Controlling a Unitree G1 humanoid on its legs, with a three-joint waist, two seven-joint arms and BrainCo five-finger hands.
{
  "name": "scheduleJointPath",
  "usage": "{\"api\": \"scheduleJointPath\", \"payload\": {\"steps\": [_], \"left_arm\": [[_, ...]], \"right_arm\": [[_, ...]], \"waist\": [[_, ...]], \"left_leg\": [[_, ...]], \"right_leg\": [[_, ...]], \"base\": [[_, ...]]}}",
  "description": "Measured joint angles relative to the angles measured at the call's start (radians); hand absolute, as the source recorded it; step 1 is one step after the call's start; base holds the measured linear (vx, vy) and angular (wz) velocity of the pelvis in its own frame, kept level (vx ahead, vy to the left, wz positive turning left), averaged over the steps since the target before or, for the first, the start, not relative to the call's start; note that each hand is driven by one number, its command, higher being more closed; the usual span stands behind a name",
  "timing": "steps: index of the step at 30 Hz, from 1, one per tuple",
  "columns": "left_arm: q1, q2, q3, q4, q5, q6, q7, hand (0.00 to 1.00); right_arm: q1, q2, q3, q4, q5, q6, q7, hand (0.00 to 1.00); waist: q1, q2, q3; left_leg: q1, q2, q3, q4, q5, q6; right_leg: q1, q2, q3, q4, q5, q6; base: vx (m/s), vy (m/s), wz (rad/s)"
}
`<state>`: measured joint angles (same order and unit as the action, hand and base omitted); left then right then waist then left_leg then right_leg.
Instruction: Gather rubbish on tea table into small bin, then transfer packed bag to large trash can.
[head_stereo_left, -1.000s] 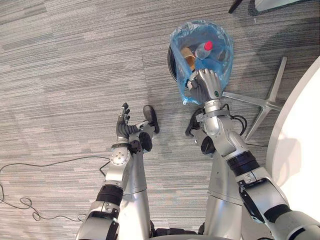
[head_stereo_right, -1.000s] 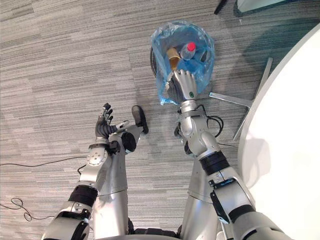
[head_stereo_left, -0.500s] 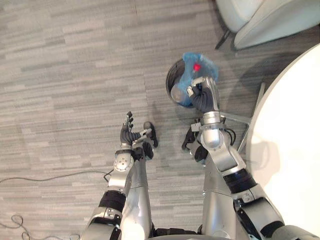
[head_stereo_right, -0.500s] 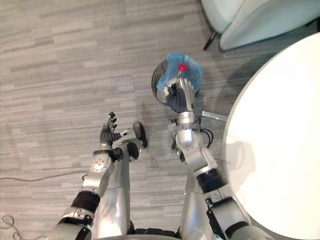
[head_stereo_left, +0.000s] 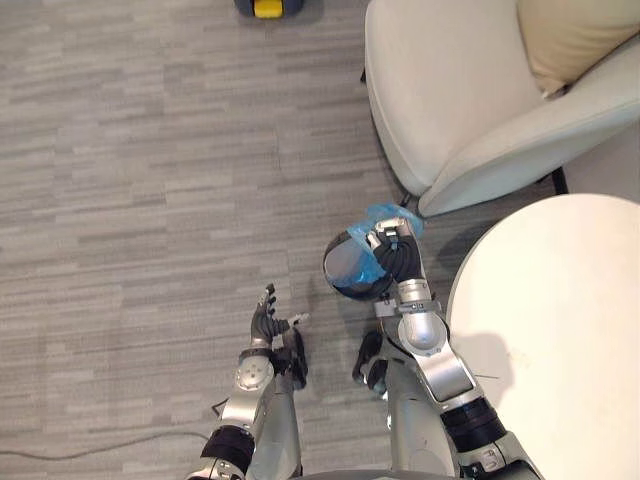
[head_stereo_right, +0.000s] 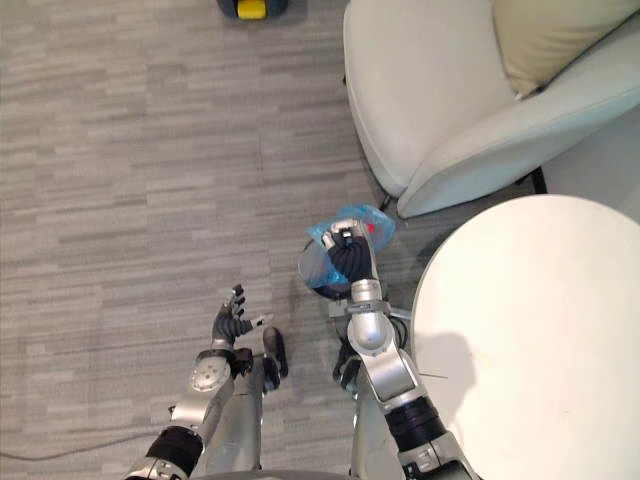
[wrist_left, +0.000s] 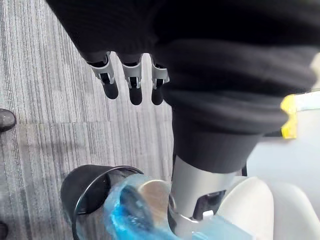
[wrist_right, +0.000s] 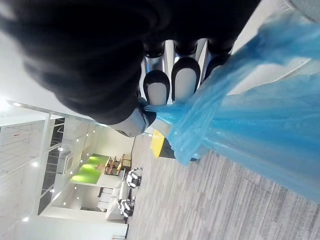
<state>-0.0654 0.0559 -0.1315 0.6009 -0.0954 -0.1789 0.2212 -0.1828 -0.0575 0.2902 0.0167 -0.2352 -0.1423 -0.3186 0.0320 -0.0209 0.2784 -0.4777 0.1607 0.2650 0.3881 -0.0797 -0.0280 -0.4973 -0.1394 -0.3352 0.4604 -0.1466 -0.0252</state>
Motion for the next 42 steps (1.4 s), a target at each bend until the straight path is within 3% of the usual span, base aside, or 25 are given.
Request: {"api": "scheduleJointPath", "payload": {"steps": [2, 8, 13, 20, 24, 33, 42], "left_arm": [[0.024, 0.017, -0.025, 0.013, 0.003, 0.000, -0.002, 0.00], [0.073, 0.042, -0.038, 0.008, 0.028, 0.000, -0.006, 0.00], [0.144, 0.071, -0.058, -0.082, 0.029, -0.002, -0.029, 0.00], [0.230, 0.076, -0.049, -0.255, 0.027, -0.004, -0.056, 0.00], [0.250, 0.076, -0.025, -0.352, 0.021, -0.010, -0.070, 0.00], [0.231, 0.121, -0.039, -0.570, -0.014, -0.085, -0.102, 0.00], [0.062, 0.219, -0.186, -0.644, -0.012, -0.113, -0.158, 0.00]], "right_arm": [[0.001, -0.003, -0.017, 0.003, 0.026, -0.011, 0.018, 1.00], [0.043, -0.015, -0.071, 0.015, 0.130, -0.015, 0.064, 1.00], [0.075, -0.023, -0.077, 0.014, 0.274, -0.032, 0.130, 1.00], [0.077, -0.031, -0.084, -0.001, 0.464, -0.038, 0.198, 1.00], [0.076, -0.032, -0.083, -0.014, 0.551, -0.047, 0.236, 1.00], [0.054, -0.083, -0.020, -0.128, 0.716, -0.083, 0.331, 1.00], [0.011, -0.124, 0.050, -0.156, 0.789, -0.088, 0.398, 1.00]], "waist": [[-0.019, -0.001, -0.015], [-0.020, 0.000, -0.073], [-0.020, 0.000, -0.123], [-0.018, 0.001, -0.143], [-0.016, 0.001, -0.164], [-0.019, 0.004, -0.176], [-0.022, 0.006, -0.196]], "left_leg": [[0.065, -0.019, 0.000, -0.087, 0.034, -0.003], [0.213, -0.045, 0.011, -0.253, 0.089, -0.004], [0.304, -0.061, 0.013, -0.325, 0.101, -0.002], [0.392, -0.085, 0.015, -0.379, 0.107, 0.001], [0.411, -0.094, 0.014, -0.389, 0.107, 0.001], [0.456, -0.095, 0.013, -0.410, 0.107, 0.002], [0.478, -0.096, 0.013, -0.422, 0.107, 0.002]], "right_leg": [[0.056, 0.009, -0.002, -0.069, 0.028, 0.004], [0.193, 0.037, 0.004, -0.230, 0.093, 0.019], [0.298, 0.051, 0.006, -0.336, 0.132, 0.034], [0.408, 0.058, 0.010, -0.448, 0.177, 0.050], [0.437, 0.067, 0.010, -0.483, 0.192, 0.050], [0.479, 0.079, 0.032, -0.518, 0.206, 0.047], [0.506, 0.087, 0.038, -0.552, 0.221, 0.043]], "base": [[0.13, 0.022, -0.02], [0.09, 0.044, -0.07], [0.05, 0.051, -0.03], [0.03, 0.058, -0.02], [0.02, 0.027, 0.00], [0.00, 0.012, -0.06], [0.01, 0.005, -0.02]]}}
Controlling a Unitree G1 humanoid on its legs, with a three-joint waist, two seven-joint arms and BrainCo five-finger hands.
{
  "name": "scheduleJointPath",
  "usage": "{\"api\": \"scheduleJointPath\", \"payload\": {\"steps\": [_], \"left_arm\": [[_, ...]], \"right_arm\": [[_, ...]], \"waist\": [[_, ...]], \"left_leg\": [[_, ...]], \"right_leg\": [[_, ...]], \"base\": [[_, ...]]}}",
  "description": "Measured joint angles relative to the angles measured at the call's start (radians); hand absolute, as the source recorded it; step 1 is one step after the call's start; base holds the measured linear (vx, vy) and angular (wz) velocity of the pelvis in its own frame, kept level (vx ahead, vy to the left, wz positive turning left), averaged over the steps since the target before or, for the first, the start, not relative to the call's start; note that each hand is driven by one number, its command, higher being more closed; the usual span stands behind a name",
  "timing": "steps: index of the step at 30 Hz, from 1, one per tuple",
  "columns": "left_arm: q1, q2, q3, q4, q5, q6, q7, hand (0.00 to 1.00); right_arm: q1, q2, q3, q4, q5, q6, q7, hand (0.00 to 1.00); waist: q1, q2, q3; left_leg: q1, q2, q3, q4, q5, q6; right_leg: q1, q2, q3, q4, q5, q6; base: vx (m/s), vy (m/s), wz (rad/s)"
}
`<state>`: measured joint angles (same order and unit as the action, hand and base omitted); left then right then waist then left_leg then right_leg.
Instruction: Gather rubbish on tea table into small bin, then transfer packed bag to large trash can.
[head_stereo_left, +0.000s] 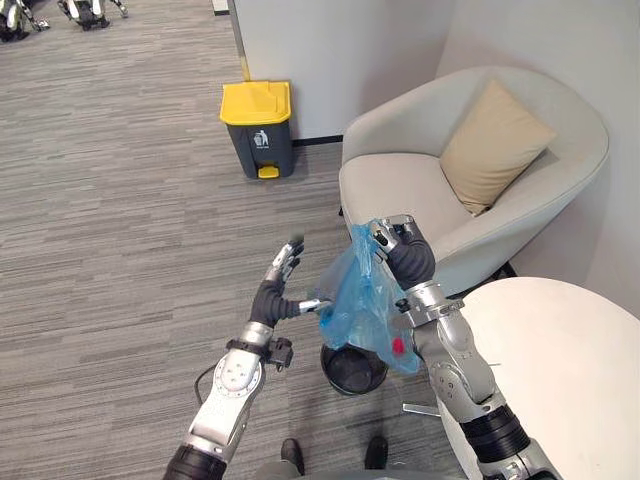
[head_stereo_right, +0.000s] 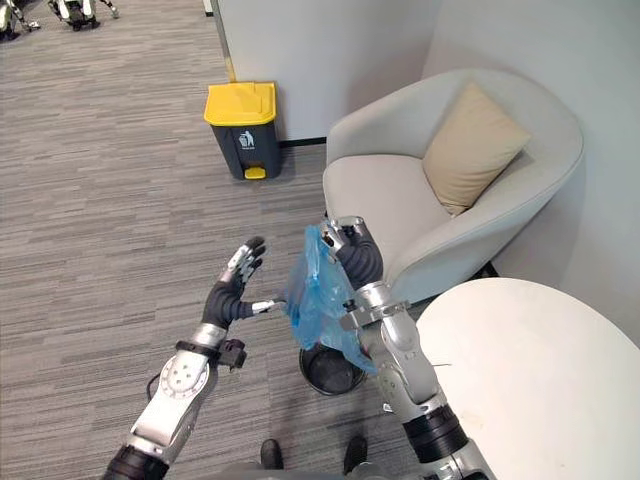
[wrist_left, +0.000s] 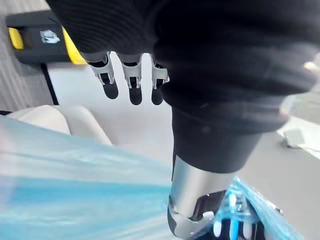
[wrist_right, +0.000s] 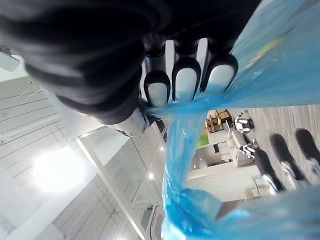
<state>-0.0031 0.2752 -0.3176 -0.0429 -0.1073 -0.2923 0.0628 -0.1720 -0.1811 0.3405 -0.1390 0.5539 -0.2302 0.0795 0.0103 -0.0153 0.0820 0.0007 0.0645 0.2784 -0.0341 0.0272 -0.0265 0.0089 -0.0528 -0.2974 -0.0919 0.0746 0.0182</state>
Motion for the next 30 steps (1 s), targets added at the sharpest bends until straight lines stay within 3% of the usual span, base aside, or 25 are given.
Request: {"api": "scheduleJointPath", "payload": {"steps": [7, 21, 30], "left_arm": [[-0.141, 0.066, -0.072, 0.000, 0.099, 0.000, -0.022, 0.00], [-0.223, 0.068, -0.173, 0.194, 0.201, 0.026, -0.105, 0.00], [-0.226, 0.038, -0.194, 0.315, 0.237, 0.050, -0.105, 0.00]], "right_arm": [[-0.069, -0.004, 0.062, -0.003, 0.067, 0.001, 0.047, 1.00], [-0.119, -0.015, 0.169, 0.015, 0.083, 0.022, 0.068, 1.00], [-0.148, -0.013, 0.207, 0.059, 0.083, 0.046, 0.059, 1.00]], "waist": [[-0.026, 0.000, 0.000], [-0.051, 0.007, -0.044], [-0.050, 0.003, -0.046]], "left_leg": [[0.010, -0.002, 0.000, -0.005, 0.000, 0.000], [0.017, -0.006, -0.008, -0.023, 0.004, 0.002], [0.016, 0.002, -0.011, -0.032, 0.012, -0.002]], "right_leg": [[0.004, 0.000, 0.009, -0.001, 0.001, 0.000], [-0.004, 0.001, 0.040, -0.007, 0.011, -0.005], [-0.013, 0.003, 0.051, -0.007, 0.023, -0.010]], "base": [[0.01, 0.011, -0.03], [0.00, 0.006, -0.05], [-0.03, 0.005, -0.03]]}}
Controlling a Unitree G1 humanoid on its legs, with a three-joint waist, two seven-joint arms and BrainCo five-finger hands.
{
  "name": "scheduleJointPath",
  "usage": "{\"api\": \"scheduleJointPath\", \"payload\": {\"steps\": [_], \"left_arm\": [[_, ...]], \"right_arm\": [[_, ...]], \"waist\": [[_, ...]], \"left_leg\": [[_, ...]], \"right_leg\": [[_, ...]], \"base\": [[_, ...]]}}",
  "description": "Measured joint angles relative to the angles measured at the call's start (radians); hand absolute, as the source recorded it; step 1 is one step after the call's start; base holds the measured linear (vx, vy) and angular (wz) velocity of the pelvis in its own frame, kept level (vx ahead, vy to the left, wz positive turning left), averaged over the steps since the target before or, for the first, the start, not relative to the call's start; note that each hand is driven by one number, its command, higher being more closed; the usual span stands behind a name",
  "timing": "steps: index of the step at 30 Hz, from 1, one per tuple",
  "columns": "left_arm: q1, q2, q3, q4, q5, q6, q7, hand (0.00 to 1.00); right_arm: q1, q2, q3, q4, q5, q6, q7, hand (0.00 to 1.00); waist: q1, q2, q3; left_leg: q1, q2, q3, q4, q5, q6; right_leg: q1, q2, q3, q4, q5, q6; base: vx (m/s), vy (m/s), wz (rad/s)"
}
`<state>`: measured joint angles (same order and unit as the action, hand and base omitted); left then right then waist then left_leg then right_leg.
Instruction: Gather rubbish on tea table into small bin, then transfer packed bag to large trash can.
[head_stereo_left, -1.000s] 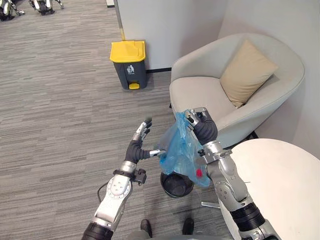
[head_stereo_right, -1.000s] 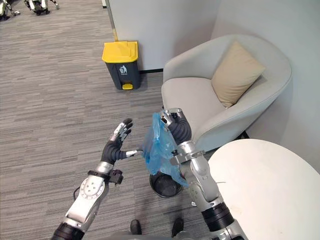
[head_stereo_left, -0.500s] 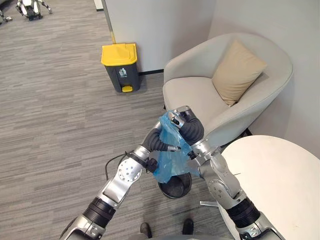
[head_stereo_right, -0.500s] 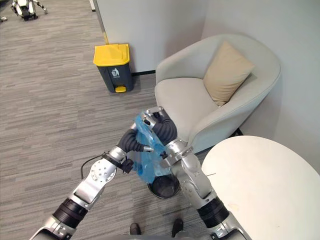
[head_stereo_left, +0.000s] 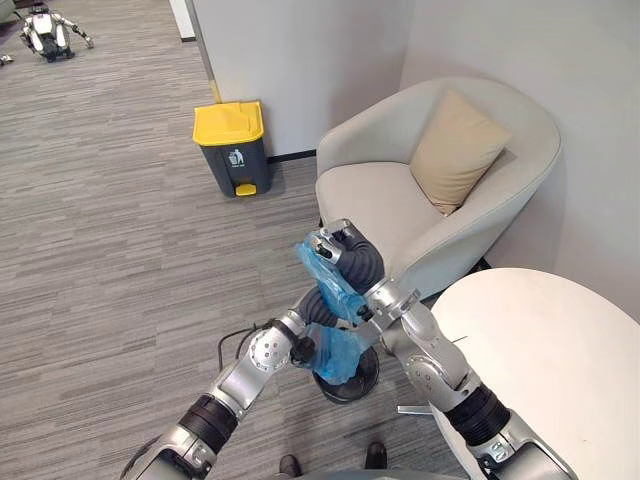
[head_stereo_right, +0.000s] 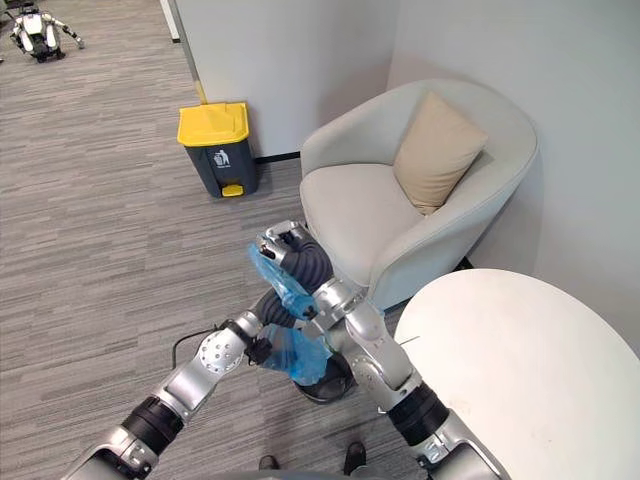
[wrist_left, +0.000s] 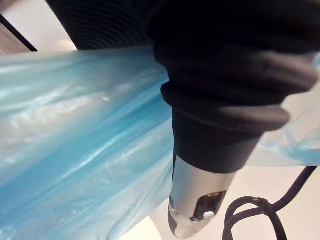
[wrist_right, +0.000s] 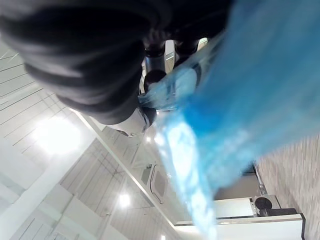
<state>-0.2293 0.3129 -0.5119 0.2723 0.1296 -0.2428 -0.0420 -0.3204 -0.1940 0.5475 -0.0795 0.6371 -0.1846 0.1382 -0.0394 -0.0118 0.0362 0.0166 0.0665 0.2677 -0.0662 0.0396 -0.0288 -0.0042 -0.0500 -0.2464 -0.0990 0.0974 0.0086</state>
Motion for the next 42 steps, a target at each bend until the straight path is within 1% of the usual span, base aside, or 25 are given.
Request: {"api": "scheduleJointPath", "payload": {"steps": [6, 9, 16, 23, 24, 26, 27, 28, 29, 30, 32, 36, 39, 42], "left_arm": [[0.000, -0.020, -0.006, 0.033, 0.002, 0.007, 0.001, 0.00], [0.000, -0.033, -0.005, 0.043, 0.002, 0.017, 0.002, 0.00], [0.000, -0.035, 0.005, 0.052, 0.004, 0.017, 0.007, 0.00], [0.000, -0.039, 0.004, 0.080, 0.093, 0.016, 0.054, 0.00], [0.000, -0.046, 0.003, 0.085, 0.108, 0.015, 0.063, 1.00], [-0.002, -0.056, -0.003, 0.108, 0.119, 0.011, 0.071, 1.00], [-0.035, -0.085, -0.023, 0.196, 0.139, 0.002, 0.097, 1.00], [-0.066, -0.108, -0.040, 0.264, 0.162, 0.006, 0.115, 1.00], [-0.085, -0.124, -0.045, 0.300, 0.172, 0.013, 0.122, 1.00], [-0.120, -0.154, -0.050, 0.351, 0.211, 0.044, 0.137, 1.00], [-0.128, -0.155, -0.061, 0.365, 0.237, 0.061, 0.153, 1.00], [-0.141, -0.153, -0.075, 0.364, 0.235, 0.064, 0.159, 1.00], [-0.142, -0.153, -0.075, 0.348, 0.194, 0.064, 0.159, 1.00], [-0.141, -0.152, -0.074, 0.308, 0.145, 0.063, 0.159, 1.00]], "right_arm": [[-0.004, 0.017, 0.002, 0.000, 0.002, 0.000, -0.003, 1.00], [-0.012, 0.024, 0.002, 0.000, 0.002, 0.001, -0.003, 1.00], [-0.057, 0.035, 0.007, 0.000, 0.033, 0.005, -0.003, 1.00], [-0.110, 0.036, 0.082, 0.000, 0.064, 0.006, -0.003, 1.00], [-0.115, 0.037, 0.091, 0.000, 0.064, 0.006, -0.003, 1.00], [-0.124, 0.040, 0.113, 0.000, 0.065, 0.006, -0.004, 1.00], [-0.126, 0.040, 0.150, 0.001, 0.064, 0.007, -0.009, 1.00], [-0.128, 0.040, 0.176, 0.014, 0.064, 0.010, -0.011, 1.00], [-0.128, 0.040, 0.189, 0.029, 0.064, 0.017, -0.013, 1.00], [-0.128, 0.040, 0.205, 0.054, 0.065, 0.030, -0.029, 1.00], [-0.129, 0.041, 0.197, 0.055, 0.068, 0.035, -0.036, 1.00], [-0.151, 0.041, 0.187, 0.055, 0.083, 0.035, -0.051, 1.00], [-0.161, 0.049, 0.186, 0.055, 0.104, 0.035, -0.051, 1.00], [-0.161, 0.077, 0.185, 0.055, 0.107, 0.035, -0.051, 1.00]], "waist": [[-0.001, -0.010, -0.006], [0.001, -0.010, -0.006], [0.001, -0.010, -0.007], [0.000, -0.010, -0.007], [0.001, -0.010, -0.007], [0.001, -0.010, -0.007], [0.005, -0.010, -0.007], [0.008, -0.011, -0.007], [0.007, -0.011, -0.007], [0.002, -0.011, -0.007], [-0.006, -0.011, -0.007], [-0.002, -0.010, -0.006], [-0.002, -0.010, -0.006], [-0.001, -0.010, -0.006]], "left_leg": [[0.000, 0.000, -0.001, 0.000, 0.001, -0.002], [0.000, 0.001, -0.002, 0.001, 0.002, -0.003], [0.001, 0.004, -0.003, 0.003, 0.002, -0.004], [0.001, 0.005, -0.003, 0.003, 0.003, -0.004], [0.001, 0.005, -0.003, 0.003, 0.003, -0.004], [0.001, 0.005, -0.003, 0.003, 0.002, -0.004], [0.001, 0.005, -0.003, 0.003, 0.002, -0.004], [0.001, 0.005, -0.003, 0.002, 0.002, -0.004], [0.001, 0.005, -0.003, 0.002, 0.002, -0.004], [-0.001, 0.005, -0.002, 0.002, 0.003, -0.005], [0.000, 0.005, 0.000, 0.001, 0.003, -0.005], [-0.003, 0.007, 0.002, 0.002, 0.003, -0.005], [-0.003, 0.006, 0.002, 0.002, 0.003, -0.005], [-0.003, 0.006, 0.001, 0.002, 0.002, -0.005]], "right_leg": [[0.000, 0.007, 0.001, 0.000, 0.000, 0.000], [0.001, 0.009, 0.001, 0.000, 0.001, -0.001], [0.002, 0.011, 0.002, 0.000, 0.002, -0.002], [0.002, 0.012, 0.004, 0.000, 0.002, -0.002], [0.002, 0.012, 0.004, 0.000, 0.002, -0.002], [0.001, 0.012, 0.004, 0.000, 0.002, -0.002], [0.001, 0.012, 0.004, 0.000, 0.002, -0.002], [0.001, 0.012, 0.004, 0.000, 0.002, -0.003], [0.001, 0.012, 0.004, 0.000, 0.002, -0.003], [-0.002, 0.011, 0.005, 0.000, 0.002, -0.003], [-0.003, 0.012, 0.008, 0.000, 0.002, -0.003], [-0.007, 0.015, 0.010, 0.000, 0.002, -0.003], [-0.007, 0.014, 0.010, 0.000, 0.002, -0.003], [-0.006, 0.013, 0.010, 0.000, 0.002, -0.003]], "base": [[0.00, 0.000, 0.00], [0.00, 0.000, 0.00], [0.00, 0.000, 0.00], [0.00, 0.000, 0.00], [0.00, 0.000, 0.00], [0.00, 0.000, 0.00], [0.00, 0.000, 0.00], [0.00, 0.000, 0.00], [0.00, 0.000, 0.00], [0.00, 0.000, 0.00], [0.00, 0.000, -0.05], [0.00, 0.000, -0.02], [0.00, 0.000, 0.00], [0.00, 0.000, 0.00]]}}
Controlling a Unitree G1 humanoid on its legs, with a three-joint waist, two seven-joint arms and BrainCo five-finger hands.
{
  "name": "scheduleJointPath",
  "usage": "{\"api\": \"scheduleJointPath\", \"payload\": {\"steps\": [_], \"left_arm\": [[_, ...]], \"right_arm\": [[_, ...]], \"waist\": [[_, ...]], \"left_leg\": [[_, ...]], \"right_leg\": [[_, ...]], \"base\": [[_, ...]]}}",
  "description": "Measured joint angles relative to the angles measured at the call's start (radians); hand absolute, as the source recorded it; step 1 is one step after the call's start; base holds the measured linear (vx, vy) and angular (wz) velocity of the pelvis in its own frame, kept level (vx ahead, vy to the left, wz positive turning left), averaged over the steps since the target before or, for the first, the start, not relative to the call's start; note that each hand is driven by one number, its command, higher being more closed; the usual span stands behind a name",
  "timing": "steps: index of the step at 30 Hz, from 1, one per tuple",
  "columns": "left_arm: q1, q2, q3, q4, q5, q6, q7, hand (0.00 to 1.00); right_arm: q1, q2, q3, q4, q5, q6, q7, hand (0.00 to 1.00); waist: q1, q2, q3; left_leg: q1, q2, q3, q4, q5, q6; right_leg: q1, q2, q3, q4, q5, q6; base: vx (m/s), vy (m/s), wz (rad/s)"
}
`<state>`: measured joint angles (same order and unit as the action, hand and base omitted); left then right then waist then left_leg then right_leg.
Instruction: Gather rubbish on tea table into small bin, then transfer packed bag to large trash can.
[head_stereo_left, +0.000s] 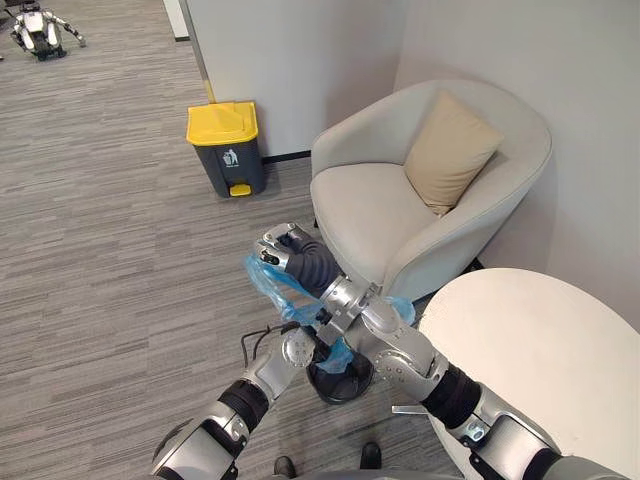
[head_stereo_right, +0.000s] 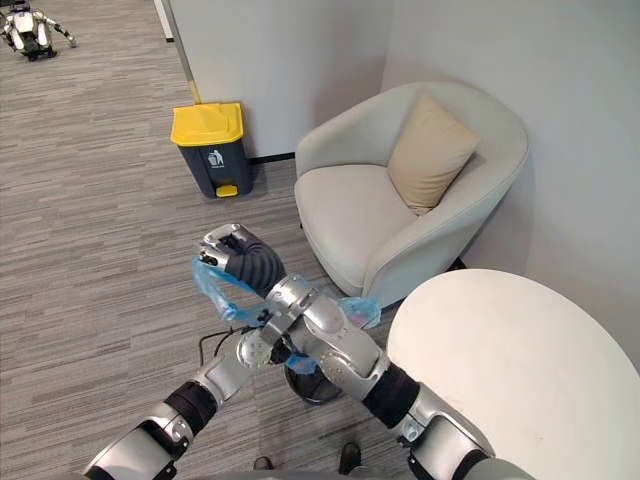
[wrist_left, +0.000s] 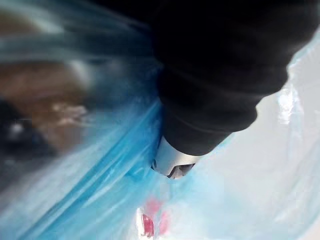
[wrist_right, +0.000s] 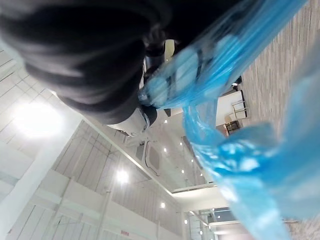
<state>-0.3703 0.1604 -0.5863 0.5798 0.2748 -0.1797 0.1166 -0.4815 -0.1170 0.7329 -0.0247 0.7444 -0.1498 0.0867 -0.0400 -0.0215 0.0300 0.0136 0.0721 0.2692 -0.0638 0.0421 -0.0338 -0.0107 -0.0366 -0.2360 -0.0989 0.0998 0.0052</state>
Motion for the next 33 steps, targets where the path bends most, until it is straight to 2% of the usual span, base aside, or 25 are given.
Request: {"api": "scheduleJointPath", "payload": {"steps": [6, 11, 15, 16, 18, 22, 26, 27, 33], "left_arm": [[0.046, -0.001, 0.025, -0.088, -0.043, 0.000, 0.003, 1.00], [0.126, -0.002, 0.068, -0.204, -0.086, 0.001, 0.017, 1.00], [0.176, -0.023, 0.141, -0.283, -0.107, 0.001, 0.019, 1.00], [0.199, -0.031, 0.171, -0.318, -0.108, 0.000, 0.020, 1.00], [0.219, -0.040, 0.201, -0.350, -0.108, -0.004, 0.020, 1.00], [0.251, -0.045, 0.250, -0.394, -0.108, -0.007, 0.021, 1.00], [0.290, -0.051, 0.301, -0.423, -0.108, -0.024, 0.031, 1.00], [0.307, -0.061, 0.331, -0.428, -0.108, -0.025, 0.043, 1.00], [0.356, -0.058, 0.407, -0.470, -0.107, -0.040, 0.063, 1.00]], "right_arm": [[0.000, 0.032, -0.012, -0.003, 0.000, -0.006, 0.004, 1.00], [0.070, 0.033, -0.041, -0.076, -0.014, -0.036, 0.027, 1.00], [0.151, 0.032, -0.116, -0.094, -0.106, -0.046, 0.027, 1.00], [0.183, 0.030, -0.144, -0.094, -0.156, -0.049, 0.026, 0.00], [0.222, 0.019, -0.178, -0.094, -0.228, -0.060, 0.024, 0.00], [0.259, -0.013, -0.234, -0.094, -0.445, -0.088, 0.010, 0.00], [0.292, -0.027, -0.281, -0.096, -0.618, -0.112, -0.028, 0.00], [0.297, -0.043, -0.292, -0.100, -0.694, -0.116, -0.043, 0.00], [0.332, -0.109, -0.368, -0.178, -0.873, -0.154, -0.105, 0.00]], "waist": [[0.000, 0.005, 0.003], [0.000, 0.018, 0.011], [0.000, 0.019, 0.012], [0.000, 0.019, 0.012], [0.000, 0.019, 0.012], [0.001, 0.019, 0.012], [0.001, 0.019, 0.012], [0.001, 0.019, 0.012], [0.002, 0.019, 0.012]], "left_leg": [[0.001, 0.000, -0.001, 0.001, 0.000, 0.000], [0.001, 0.000, -0.003, -0.001, 0.000, 0.000], [0.005, -0.002, -0.005, -0.008, 0.000, 0.000], [0.007, -0.003, -0.005, -0.009, 0.000, 0.000], [0.016, -0.005, -0.004, -0.020, 0.001, -0.001], [0.022, -0.007, -0.004, -0.030, 0.003, -0.003], [0.027, -0.007, -0.005, -0.030, 0.002, -0.003], [0.034, -0.008, -0.009, -0.030, 0.002, -0.003], [0.032, -0.008, -0.011, -0.030, 0.002, -0.003]], "right_leg": [[0.001, -0.001, 0.000, 0.000, 0.000, 0.000], [0.002, -0.002, -0.002, 0.000, -0.001, 0.001], [0.004, -0.003, -0.005, 0.000, -0.003, 0.004], [0.005, -0.002, -0.005, 0.000, -0.004, 0.005], [0.010, -0.003, -0.004, 0.000, -0.005, 0.007], [0.011, -0.004, -0.005, 0.000, -0.009, 0.011], [0.017, -0.003, -0.007, 0.000, -0.012, 0.016], [0.025, -0.004, -0.010, 0.000, -0.016, 0.020], [0.024, -0.005, -0.010, 0.000, -0.017, 0.020]], "base": [[0.00, 0.000, 0.00], [0.00, 0.000, 0.00], [0.00, 0.000, 0.00], [0.00, 0.000, 0.00], [0.00, 0.000, 0.00], [0.00, 0.000, 0.00], [0.01, 0.004, 0.01], [0.02, 0.008, 0.03], [0.00, 0.001, 0.01]]}}
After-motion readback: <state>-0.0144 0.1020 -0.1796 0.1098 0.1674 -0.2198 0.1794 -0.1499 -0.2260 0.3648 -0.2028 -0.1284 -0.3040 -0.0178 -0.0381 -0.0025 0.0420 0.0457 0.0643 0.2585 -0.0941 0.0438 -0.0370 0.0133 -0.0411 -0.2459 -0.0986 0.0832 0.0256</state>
